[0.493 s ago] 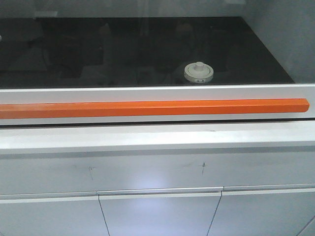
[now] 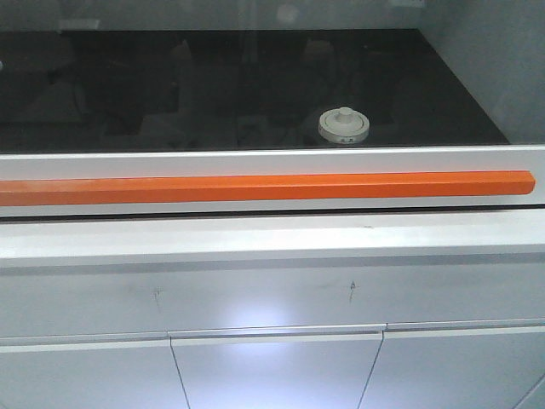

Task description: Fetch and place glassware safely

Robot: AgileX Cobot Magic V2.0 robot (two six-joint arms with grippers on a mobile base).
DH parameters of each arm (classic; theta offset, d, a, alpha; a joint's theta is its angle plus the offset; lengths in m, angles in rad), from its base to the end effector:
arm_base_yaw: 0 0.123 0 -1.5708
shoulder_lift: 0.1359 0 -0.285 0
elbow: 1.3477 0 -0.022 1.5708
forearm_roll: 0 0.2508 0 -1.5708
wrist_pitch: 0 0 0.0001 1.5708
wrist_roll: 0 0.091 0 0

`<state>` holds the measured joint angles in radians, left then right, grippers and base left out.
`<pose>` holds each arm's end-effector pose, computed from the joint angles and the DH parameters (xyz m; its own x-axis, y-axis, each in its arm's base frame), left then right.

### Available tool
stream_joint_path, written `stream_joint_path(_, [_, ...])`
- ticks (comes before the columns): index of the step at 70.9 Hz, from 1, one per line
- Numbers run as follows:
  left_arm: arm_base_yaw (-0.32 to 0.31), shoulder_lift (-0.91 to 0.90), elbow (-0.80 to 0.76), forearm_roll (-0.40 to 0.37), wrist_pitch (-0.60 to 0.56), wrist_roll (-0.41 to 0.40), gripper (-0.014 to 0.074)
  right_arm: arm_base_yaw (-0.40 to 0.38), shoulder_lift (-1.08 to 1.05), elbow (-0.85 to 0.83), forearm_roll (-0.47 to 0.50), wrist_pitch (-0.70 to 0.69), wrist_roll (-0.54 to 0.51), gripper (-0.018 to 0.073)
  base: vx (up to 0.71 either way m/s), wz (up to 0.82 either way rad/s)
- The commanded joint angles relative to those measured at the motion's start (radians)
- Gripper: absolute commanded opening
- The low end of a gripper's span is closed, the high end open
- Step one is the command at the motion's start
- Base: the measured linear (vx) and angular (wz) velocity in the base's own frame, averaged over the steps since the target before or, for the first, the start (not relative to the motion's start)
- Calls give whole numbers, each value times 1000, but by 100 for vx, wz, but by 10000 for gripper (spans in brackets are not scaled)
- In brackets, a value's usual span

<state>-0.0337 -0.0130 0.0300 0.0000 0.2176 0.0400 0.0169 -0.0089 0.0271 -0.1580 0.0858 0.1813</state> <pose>0.0558 -0.0019 0.1840 -0.1453 0.0449 -0.9884 0.0395 0.9984 0.0396 0.0570 -0.0003 0.1968 -0.0158 0.0236 -0.9996 -0.0030 0.9997 0.0237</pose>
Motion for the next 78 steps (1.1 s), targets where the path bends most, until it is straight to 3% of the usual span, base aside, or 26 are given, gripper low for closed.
stream_joint_path(1, [-1, -11, 27, -10, -70, -8, -7, -1, -13, 19, -8, -75, -12, -3, 0, 0])
stream_joint_path(44, [-1, -11, 27, -9, -108, -8, -7, -1, -13, 18, -29, -86, -13, -3, 0, 0])
stream_joint_path(55, [-1, -11, 27, 0, -200, -7, -7, -1, -13, 18, -30, -86, -12, -3, 0, 0])
stream_joint_path(64, [-1, -11, 26, -7, -320, -9, -7, -1, -13, 18, -30, -167, -8, -3, 0, 0])
stream_joint_path(71, [-1, -9, 10, -34, -483, -9, -7, -1, -13, 7, -30, -301, -8, -3, 0, 0])
stream_joint_path(78, [-1, 0, -48, -97, -535, -9, -7, -1, -9, -59, -30, -310, -8, -3, 0, 0])
